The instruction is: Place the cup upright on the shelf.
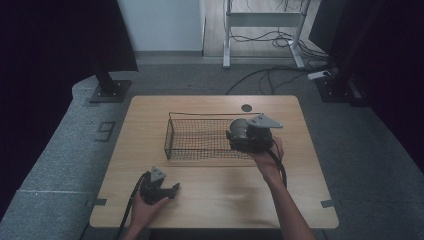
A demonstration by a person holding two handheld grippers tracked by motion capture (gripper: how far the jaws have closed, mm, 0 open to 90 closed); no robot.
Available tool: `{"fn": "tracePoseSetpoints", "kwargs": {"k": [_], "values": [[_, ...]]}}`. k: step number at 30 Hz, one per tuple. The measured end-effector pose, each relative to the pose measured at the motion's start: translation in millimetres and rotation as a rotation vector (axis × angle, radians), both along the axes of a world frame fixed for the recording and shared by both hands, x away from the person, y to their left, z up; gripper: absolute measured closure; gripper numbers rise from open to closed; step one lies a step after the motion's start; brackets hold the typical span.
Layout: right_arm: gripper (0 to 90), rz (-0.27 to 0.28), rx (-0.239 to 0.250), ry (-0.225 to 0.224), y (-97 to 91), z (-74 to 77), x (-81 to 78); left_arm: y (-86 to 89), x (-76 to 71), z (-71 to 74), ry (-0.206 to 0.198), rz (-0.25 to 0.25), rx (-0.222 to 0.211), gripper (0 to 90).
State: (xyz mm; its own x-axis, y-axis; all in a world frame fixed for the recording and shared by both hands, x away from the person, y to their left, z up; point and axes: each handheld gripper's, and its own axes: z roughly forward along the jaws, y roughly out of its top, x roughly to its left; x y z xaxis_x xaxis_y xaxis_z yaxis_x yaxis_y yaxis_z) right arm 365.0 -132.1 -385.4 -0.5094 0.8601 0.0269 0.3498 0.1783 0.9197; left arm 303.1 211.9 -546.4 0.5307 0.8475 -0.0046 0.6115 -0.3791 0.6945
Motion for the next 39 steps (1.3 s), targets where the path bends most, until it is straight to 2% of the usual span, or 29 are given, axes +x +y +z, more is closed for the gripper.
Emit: {"fn": "tracePoseSetpoints", "kwargs": {"k": [3, 8, 15, 26, 39], "values": [[13.3, -0.002, 0.015, 0.012, -1.5, -0.4, 5.0, 0.0, 0.0, 0.0, 0.000, 0.000, 0.000, 21.3], [13.3, -0.015, 0.015, 0.005, -0.4, 3.1, 10.2, 0.0, 0.0, 0.0, 0.001, 0.000, 0.000, 21.3], [13.3, -0.026, -0.003, 0.005, 1.6, 5.3, 19.5, -0.1, 0.0, -0.1, -0.001, 0.001, -0.001, 21.4], [13.3, -0.048, -0.034, 0.029, 3.5, -2.2, 41.1, 0.0, 0.0, -0.1, -0.001, 0.001, -0.001, 21.3], [13.3, -0.081, -0.034, 0.071, 5.6, -13.2, 67.0, -0.1, 0.1, -0.2, -0.001, 0.001, -0.004, 21.3]]}}
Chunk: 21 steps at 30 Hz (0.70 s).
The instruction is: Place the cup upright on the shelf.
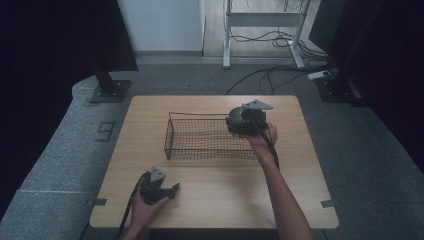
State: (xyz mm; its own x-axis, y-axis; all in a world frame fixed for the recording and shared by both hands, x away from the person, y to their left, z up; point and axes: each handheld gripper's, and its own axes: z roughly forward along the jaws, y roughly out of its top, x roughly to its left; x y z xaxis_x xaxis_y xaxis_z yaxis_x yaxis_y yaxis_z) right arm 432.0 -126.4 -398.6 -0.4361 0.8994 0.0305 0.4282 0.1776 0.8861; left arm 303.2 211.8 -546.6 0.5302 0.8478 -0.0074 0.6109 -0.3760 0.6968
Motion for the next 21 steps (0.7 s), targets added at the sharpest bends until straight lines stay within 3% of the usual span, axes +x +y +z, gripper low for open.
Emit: {"fn": "tracePoseSetpoints", "kwargs": {"k": [17, 21], "values": [[13.3, -0.011, -0.011, 0.041, 2.4, -15.3, 20.2, 0.1, 0.0, 0.0, 0.000, 0.000, 0.001, 21.3], [13.3, -0.019, -0.042, 0.056, 6.1, -22.4, 26.2, 0.1, 0.0, 0.1, 0.001, 0.000, 0.002, 21.3]]}}
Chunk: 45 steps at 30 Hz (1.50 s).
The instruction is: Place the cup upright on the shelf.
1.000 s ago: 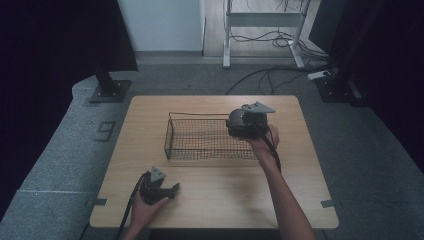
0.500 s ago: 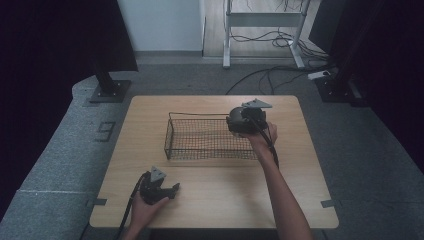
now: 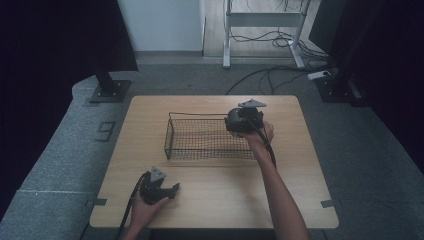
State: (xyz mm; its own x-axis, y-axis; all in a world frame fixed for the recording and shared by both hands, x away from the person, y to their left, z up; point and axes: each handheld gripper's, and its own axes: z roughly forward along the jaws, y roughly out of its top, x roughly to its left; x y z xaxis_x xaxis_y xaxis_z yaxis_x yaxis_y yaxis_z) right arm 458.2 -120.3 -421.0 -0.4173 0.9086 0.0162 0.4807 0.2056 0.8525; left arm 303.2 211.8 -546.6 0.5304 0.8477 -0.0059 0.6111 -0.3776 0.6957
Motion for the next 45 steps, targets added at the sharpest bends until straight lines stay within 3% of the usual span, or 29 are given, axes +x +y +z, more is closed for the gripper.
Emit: {"fn": "tracePoseSetpoints", "kwargs": {"k": [10, 19, 28, 45], "values": [[13.3, -0.011, 0.034, 0.037, 1.5, -16.2, 11.0, 0.0, 0.0, 0.1, 0.001, 0.000, 0.000, 21.3], [13.3, -0.036, 0.030, 0.079, 3.0, -33.1, 20.3, 0.0, 0.0, 0.0, 0.000, 0.000, -0.001, 21.3], [13.2, -0.037, 0.001, 0.097, 7.0, -40.2, 23.8, 0.0, 0.0, -0.1, 0.000, 0.000, -0.002, 21.3], [13.2, -0.063, -0.003, 0.137, 0.6, -50.2, 28.5, 0.1, 0.1, 0.0, 0.000, -0.001, -0.002, 21.1]]}}
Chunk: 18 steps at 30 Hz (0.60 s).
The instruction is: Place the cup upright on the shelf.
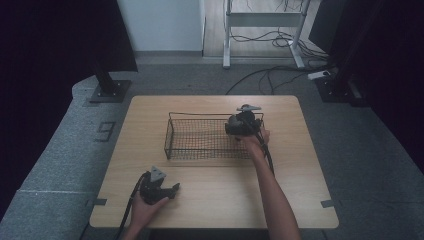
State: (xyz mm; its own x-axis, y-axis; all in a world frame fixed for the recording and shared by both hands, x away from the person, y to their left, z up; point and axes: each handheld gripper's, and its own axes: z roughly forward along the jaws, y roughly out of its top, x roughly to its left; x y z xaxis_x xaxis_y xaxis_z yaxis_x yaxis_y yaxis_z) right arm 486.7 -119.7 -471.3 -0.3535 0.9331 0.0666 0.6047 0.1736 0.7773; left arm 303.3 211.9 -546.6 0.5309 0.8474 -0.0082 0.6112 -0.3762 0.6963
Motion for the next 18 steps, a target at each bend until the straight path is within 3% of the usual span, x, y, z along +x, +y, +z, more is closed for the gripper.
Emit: {"fn": "tracePoseSetpoints", "kwargs": {"k": [7, 18], "values": [[13.2, 0.014, 0.009, -0.013, 1.2, 2.4, -4.8, 0.0, 0.0, 0.0, 0.000, 0.000, 0.000, 21.1], [13.2, 0.024, -0.008, 0.023, 2.2, -5.4, -5.8, -0.1, 0.0, 0.0, 0.000, 0.000, 0.000, 21.1]]}}
